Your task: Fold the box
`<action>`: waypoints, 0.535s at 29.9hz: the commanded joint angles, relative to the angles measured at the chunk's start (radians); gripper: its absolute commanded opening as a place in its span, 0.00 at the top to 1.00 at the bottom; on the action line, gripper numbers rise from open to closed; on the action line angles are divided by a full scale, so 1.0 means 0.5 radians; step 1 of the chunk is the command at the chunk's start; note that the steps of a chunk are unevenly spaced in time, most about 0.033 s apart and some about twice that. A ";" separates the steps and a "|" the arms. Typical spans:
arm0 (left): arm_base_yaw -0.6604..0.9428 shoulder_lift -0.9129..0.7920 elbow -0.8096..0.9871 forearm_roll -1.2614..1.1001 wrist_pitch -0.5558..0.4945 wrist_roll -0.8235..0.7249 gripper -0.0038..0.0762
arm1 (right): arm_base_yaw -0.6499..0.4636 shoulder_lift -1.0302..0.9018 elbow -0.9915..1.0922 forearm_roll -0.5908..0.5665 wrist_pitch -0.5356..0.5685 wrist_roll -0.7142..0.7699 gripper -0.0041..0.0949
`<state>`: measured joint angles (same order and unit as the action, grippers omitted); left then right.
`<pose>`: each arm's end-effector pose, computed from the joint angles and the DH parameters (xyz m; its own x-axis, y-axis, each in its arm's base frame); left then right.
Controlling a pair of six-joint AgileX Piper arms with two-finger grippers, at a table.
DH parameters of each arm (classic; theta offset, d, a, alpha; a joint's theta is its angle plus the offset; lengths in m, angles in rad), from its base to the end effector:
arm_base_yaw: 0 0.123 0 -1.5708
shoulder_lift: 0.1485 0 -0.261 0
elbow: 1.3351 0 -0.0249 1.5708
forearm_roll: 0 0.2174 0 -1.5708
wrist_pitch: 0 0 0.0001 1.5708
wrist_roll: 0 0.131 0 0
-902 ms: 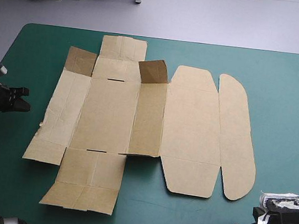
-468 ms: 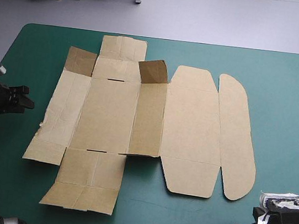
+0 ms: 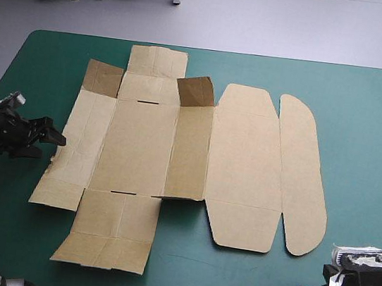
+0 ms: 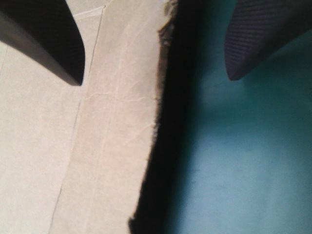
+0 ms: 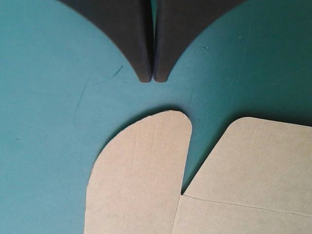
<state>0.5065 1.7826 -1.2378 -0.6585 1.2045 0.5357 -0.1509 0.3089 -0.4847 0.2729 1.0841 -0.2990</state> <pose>0.2963 0.0788 0.1860 -0.9490 -0.2803 -0.1440 -0.1578 0.8182 -0.5529 0.0614 0.0222 0.2270 -0.6999 -0.0587 -0.7119 -0.1367 0.9892 0.0529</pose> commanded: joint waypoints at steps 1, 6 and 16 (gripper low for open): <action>-0.100 -0.072 -0.035 -0.077 0.179 -0.001 0.25 | -0.001 0.025 -0.051 0.036 -0.110 -0.016 0.97; -0.206 -0.019 -0.035 -0.059 0.183 -0.001 0.25 | -0.001 0.025 -0.051 0.036 -0.110 -0.016 0.97; -0.411 0.065 -0.008 -0.078 0.183 -0.042 0.25 | -0.001 0.025 -0.051 0.036 -0.110 -0.016 0.97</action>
<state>0.3322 1.8287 -1.2378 -0.6520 1.2023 0.5232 -0.1509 0.3089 -0.4847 0.2729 1.0841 -0.2990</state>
